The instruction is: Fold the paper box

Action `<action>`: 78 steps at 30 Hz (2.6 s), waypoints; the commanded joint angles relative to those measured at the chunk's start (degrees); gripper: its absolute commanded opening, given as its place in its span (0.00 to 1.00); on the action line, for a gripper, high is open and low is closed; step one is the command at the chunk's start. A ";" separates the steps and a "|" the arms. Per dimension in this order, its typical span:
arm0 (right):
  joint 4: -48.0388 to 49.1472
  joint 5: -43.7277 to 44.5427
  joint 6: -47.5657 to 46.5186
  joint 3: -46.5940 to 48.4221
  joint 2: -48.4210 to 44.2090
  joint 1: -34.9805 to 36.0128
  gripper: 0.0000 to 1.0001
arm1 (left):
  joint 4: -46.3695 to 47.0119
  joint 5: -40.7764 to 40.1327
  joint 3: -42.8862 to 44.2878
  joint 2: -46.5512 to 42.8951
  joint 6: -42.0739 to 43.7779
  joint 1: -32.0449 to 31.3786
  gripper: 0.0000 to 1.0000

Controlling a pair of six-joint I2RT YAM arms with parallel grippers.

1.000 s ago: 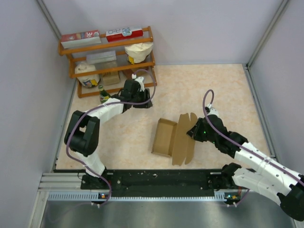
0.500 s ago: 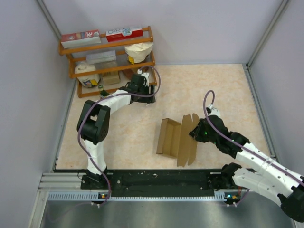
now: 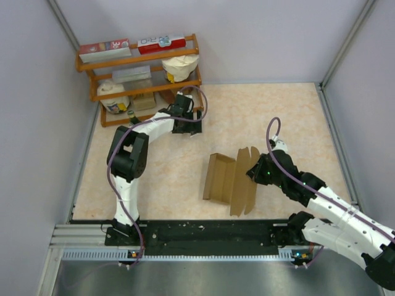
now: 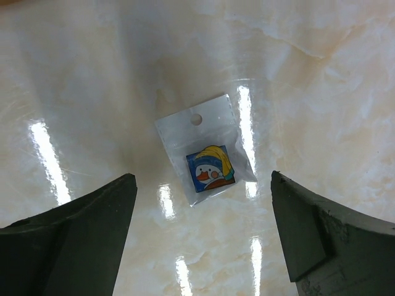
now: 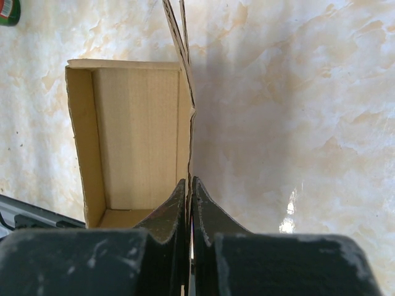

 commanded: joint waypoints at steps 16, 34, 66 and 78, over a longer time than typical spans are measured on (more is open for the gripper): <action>0.30 1.53 -0.94 -0.20 -1.88 -0.53 0.00 | -6.11 -9.36 8.36 4.95 -2.93 -3.89 0.84; 0.30 1.97 -1.38 -0.03 -1.88 -0.61 0.00 | -6.38 -8.31 8.98 6.53 -2.67 -4.16 0.59; 0.30 3.02 -5.69 5.59 3.39 -0.44 0.00 | -6.12 4.78 -10.01 -30.37 2.78 -7.31 0.47; 0.21 -1.46 -8.06 10.34 6.47 -0.53 0.01 | -10.51 11.73 -7.99 -35.13 4.54 -15.93 0.46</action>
